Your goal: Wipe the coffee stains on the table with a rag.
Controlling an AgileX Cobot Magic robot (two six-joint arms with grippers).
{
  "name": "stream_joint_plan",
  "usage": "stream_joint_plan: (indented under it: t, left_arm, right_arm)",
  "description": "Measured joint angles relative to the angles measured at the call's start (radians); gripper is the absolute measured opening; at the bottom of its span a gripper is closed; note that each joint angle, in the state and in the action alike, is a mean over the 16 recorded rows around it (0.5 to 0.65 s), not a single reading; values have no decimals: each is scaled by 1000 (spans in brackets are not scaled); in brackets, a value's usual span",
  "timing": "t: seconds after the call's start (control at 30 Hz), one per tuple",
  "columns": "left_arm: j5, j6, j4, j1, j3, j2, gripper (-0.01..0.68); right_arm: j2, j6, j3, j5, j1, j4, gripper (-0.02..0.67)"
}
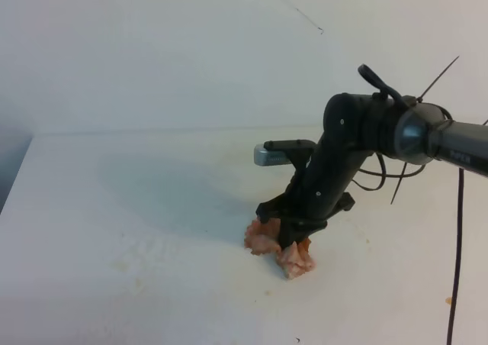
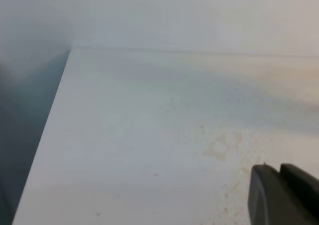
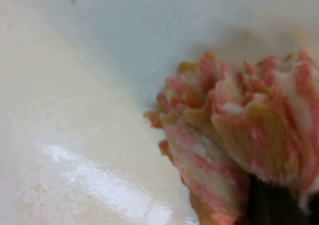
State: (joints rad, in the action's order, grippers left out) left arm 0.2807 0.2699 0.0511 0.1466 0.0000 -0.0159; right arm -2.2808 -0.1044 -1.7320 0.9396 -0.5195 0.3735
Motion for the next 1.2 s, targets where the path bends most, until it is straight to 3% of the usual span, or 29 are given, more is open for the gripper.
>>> stream_joint_plan:
  t: [0.7,1.2]
  left_arm:
    - [0,0,0,0,0,6,-4]
    - [0,0,0,0,2,4,-4]
  right_arm:
    - [63,-69,-19,11,39,-72,30]
    - [126,-85,-83,35,47,-294,30]
